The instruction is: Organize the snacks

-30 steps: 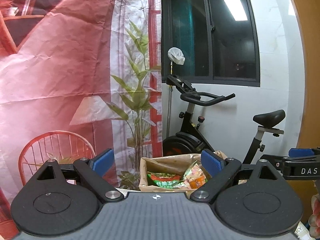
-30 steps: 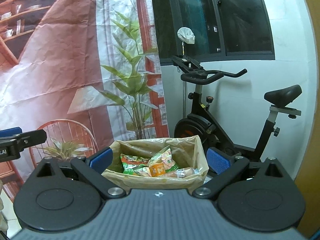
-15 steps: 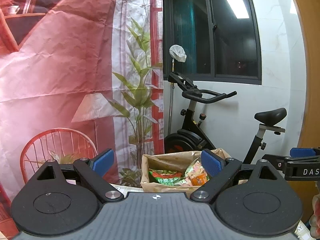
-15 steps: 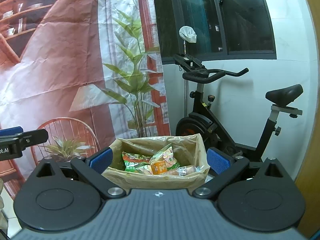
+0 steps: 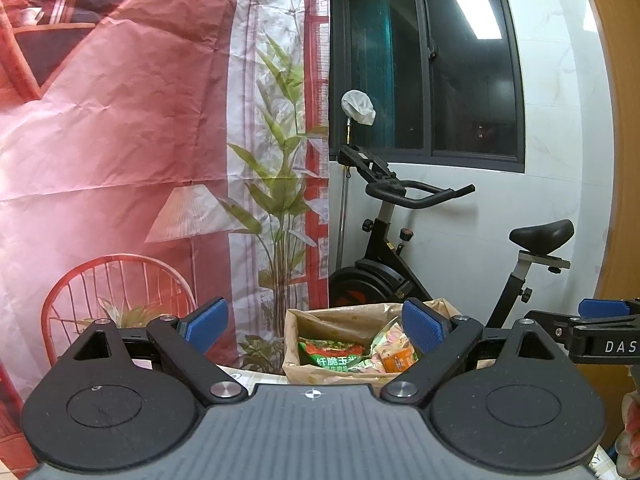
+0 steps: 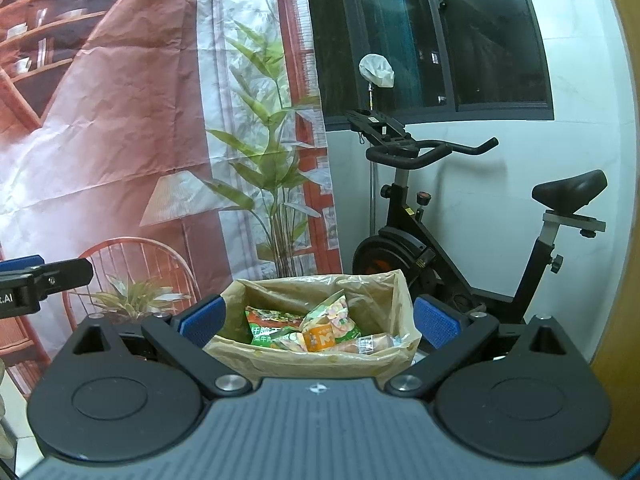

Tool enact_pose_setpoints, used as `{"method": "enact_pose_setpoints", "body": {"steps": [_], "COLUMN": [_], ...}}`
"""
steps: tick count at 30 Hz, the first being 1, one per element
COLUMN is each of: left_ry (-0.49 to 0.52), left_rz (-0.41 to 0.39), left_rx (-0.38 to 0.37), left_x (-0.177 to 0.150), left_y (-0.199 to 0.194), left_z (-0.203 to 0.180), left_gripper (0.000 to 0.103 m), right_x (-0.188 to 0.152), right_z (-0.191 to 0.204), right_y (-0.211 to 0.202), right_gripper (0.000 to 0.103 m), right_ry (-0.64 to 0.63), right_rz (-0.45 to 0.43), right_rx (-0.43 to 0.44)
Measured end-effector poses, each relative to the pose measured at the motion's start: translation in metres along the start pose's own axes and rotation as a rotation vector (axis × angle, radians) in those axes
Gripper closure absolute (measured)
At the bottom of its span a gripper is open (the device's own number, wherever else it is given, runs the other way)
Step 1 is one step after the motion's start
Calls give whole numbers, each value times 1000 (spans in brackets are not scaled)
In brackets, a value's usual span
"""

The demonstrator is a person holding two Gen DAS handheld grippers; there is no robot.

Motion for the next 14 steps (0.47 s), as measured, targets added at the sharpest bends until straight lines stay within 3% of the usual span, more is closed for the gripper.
{"method": "enact_pose_setpoints", "body": {"steps": [14], "left_ry": [-16], "left_rz": [9], "left_rx": [-12], "left_x": [-3], "left_y": [0], "left_z": [2], "left_gripper": [8], "right_x": [-5], "right_z": [1], "right_y": [1], "right_gripper": [1], "right_ry": [-5], "right_rz": [9], "right_rx": [6]}}
Point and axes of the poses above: each gripper's, at about its wrist camera, not at the fingertips, and y roughly the way its jaws point, z to its left, x to its top, the point moved 9 cm from there along y, roughly the way its jaws point, and after that the axes turned 2 degrees about z, right-handed, at the moved point
